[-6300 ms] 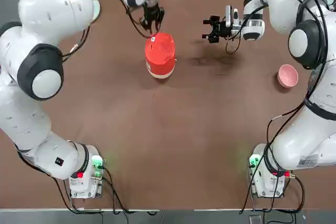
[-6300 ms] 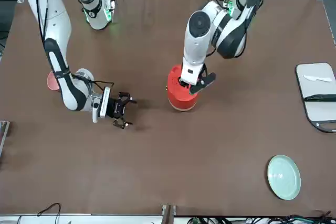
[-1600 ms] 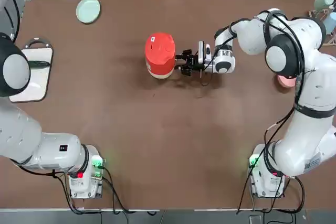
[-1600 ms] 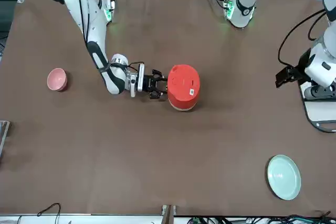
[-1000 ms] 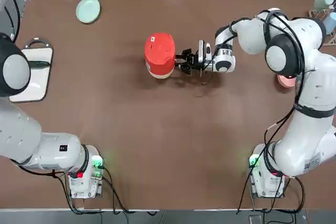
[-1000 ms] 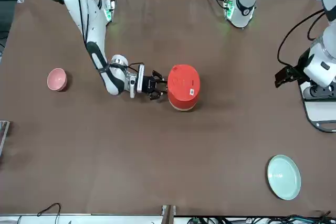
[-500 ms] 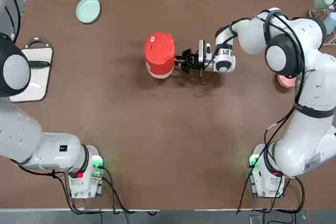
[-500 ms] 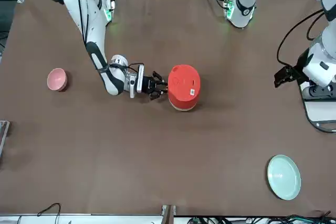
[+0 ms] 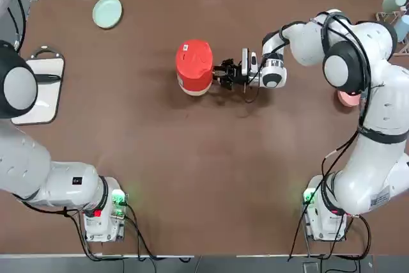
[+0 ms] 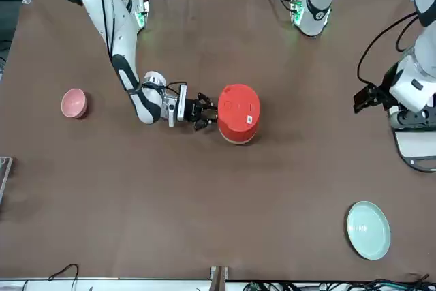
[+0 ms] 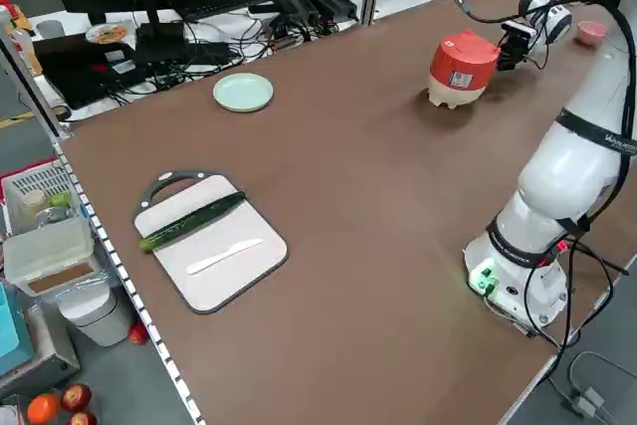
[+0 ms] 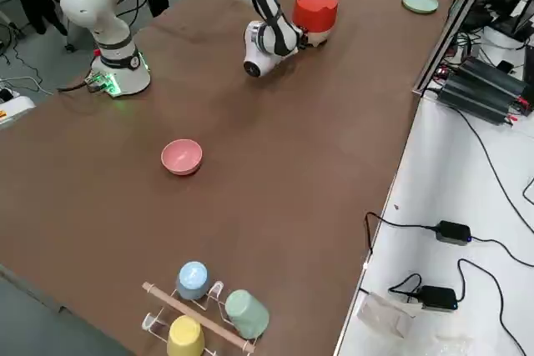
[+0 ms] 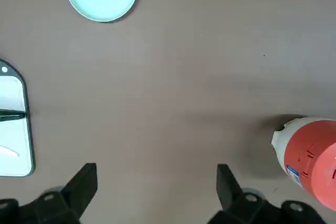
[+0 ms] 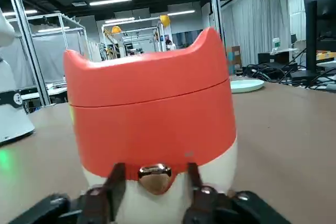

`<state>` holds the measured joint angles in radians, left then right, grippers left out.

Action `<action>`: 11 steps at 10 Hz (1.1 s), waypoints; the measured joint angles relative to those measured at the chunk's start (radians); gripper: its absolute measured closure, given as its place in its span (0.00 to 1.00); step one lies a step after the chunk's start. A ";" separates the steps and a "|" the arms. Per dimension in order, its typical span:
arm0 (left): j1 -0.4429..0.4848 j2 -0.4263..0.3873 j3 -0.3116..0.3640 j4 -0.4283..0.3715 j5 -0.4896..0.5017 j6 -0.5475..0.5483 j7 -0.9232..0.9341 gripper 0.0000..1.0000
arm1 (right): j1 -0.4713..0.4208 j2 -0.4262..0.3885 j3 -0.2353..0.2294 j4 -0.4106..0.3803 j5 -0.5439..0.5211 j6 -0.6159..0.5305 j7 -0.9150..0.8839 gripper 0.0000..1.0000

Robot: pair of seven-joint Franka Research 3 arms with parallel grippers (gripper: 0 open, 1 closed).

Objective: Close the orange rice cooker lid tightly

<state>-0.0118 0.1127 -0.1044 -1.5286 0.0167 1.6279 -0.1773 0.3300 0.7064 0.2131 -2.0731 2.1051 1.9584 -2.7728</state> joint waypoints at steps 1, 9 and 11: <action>0.000 0.000 0.000 0.000 0.000 0.000 0.000 0.00 | -0.007 0.000 0.003 0.002 0.001 -0.001 0.003 0.21; 0.002 0.000 0.000 -0.001 0.000 0.000 0.000 0.00 | -0.202 -0.182 0.065 0.046 -0.353 0.299 0.143 0.00; 0.000 0.000 0.000 -0.001 0.000 0.000 0.000 0.00 | -0.257 -0.269 0.063 0.074 -0.699 0.399 0.419 0.00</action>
<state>-0.0114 0.1128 -0.1048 -1.5296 0.0167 1.6276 -0.1773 0.0731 0.4374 0.2758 -1.9993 1.4063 2.3577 -2.3541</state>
